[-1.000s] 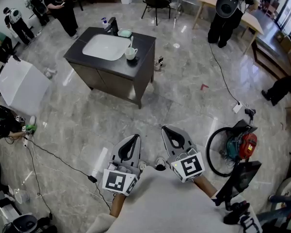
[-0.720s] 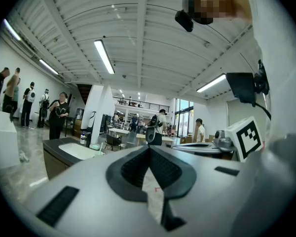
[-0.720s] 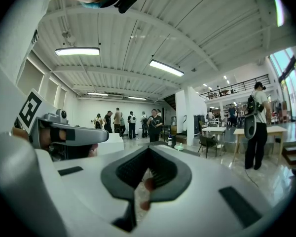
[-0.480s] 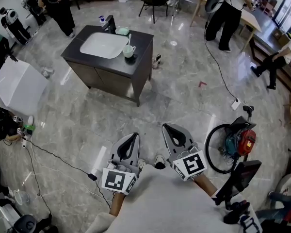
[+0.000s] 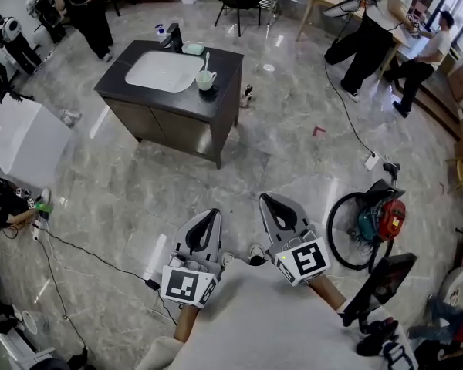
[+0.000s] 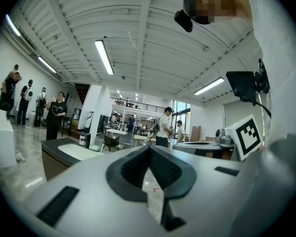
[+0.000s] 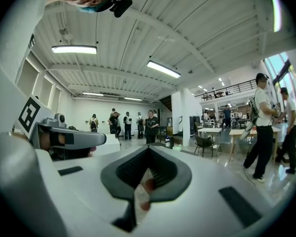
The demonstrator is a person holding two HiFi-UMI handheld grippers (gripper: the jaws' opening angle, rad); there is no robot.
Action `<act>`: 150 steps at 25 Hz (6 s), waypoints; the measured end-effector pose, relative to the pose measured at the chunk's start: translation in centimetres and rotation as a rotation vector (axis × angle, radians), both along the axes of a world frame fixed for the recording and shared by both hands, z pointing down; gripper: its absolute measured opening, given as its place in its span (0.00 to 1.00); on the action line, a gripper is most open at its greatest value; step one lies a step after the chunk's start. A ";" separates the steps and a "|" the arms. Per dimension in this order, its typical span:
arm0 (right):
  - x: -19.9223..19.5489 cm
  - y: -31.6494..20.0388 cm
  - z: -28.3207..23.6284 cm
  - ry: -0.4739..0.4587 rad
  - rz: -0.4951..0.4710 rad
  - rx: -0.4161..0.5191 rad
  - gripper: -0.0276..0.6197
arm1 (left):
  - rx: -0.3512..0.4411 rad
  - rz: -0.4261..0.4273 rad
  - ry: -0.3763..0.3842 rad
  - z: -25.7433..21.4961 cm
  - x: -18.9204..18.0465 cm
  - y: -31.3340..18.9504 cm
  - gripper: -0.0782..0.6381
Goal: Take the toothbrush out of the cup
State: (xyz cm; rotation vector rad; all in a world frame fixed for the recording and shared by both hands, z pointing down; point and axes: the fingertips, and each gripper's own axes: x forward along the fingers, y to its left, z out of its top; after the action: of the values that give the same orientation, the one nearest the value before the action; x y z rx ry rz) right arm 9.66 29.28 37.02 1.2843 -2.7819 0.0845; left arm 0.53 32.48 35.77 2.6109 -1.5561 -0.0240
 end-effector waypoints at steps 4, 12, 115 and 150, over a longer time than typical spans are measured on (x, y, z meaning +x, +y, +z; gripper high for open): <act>-0.6 0.2 -0.5 0.014 0.009 0.015 0.05 | -0.001 0.014 0.010 0.0 -0.8 -0.4 0.11; -1.8 0.3 -0.3 0.032 0.000 -0.001 0.05 | -0.005 0.012 0.018 -0.3 -1.9 -0.4 0.11; -11.7 -42.5 8.7 0.053 -0.123 -0.272 0.05 | -0.272 -0.100 0.003 7.1 -10.3 -42.1 0.12; -14.5 -55.1 20.3 0.057 -0.131 -0.567 0.29 | -0.340 -0.153 -0.015 8.5 -12.4 -43.0 0.11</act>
State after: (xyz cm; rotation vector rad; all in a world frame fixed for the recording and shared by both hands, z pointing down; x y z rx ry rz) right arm -4.86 -25.80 57.29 0.9383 -2.5045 0.7497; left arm -11.82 -10.54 44.24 2.2351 -1.6000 0.2281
